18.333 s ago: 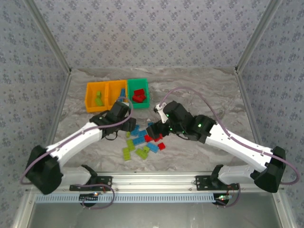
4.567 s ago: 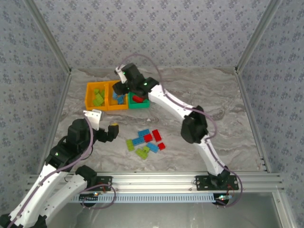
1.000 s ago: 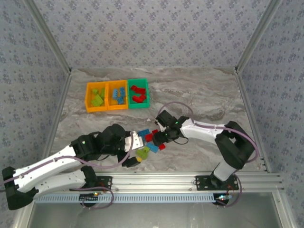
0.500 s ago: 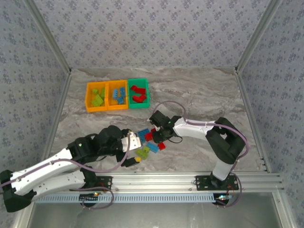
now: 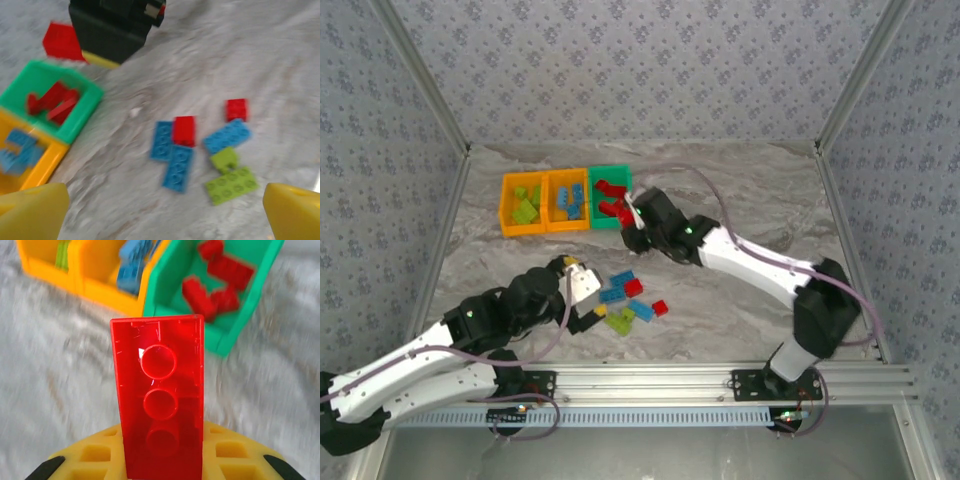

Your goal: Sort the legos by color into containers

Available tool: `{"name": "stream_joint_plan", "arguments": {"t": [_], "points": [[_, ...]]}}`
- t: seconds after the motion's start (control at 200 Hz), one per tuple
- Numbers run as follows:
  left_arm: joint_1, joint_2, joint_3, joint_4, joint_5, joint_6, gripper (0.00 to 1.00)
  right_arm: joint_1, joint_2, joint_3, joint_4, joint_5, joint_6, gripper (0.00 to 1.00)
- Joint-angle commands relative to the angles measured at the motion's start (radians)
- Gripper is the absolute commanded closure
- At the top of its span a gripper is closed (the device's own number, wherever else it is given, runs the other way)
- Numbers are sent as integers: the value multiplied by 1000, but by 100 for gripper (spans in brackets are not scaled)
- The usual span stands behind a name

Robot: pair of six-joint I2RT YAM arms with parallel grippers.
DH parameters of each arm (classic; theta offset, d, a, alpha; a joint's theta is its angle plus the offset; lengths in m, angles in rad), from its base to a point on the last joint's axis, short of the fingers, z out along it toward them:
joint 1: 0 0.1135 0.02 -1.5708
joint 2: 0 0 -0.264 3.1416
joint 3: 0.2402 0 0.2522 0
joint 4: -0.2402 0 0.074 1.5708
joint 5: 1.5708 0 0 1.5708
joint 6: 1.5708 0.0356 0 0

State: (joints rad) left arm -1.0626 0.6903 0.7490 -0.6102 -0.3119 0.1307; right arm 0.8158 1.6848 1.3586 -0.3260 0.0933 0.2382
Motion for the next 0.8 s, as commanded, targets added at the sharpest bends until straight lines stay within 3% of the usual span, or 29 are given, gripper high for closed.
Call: {"name": "stream_joint_plan", "arguments": {"t": [0.0, 0.18, 0.27, 0.4, 0.625, 0.795], "points": [[-4, 6, 44, -21, -261, -260, 1, -46, 197, 191, 26, 65, -101, 73], [74, -26, 30, -58, -221, -505, 1, -84, 524, 567, -57, 95, -145, 71], [156, -29, 31, -106, -143, -549, 1, -97, 646, 737, -130, 85, -159, 69], [257, -30, 18, -107, -25, -567, 1, -99, 735, 896, -222, 88, -172, 56], [346, 2, -7, -83, 74, -568, 1, -100, 593, 837, -264, 76, -177, 49], [349, 96, 9, -36, 168, -537, 1, -98, 324, 579, -271, 3, -162, 49]]}}
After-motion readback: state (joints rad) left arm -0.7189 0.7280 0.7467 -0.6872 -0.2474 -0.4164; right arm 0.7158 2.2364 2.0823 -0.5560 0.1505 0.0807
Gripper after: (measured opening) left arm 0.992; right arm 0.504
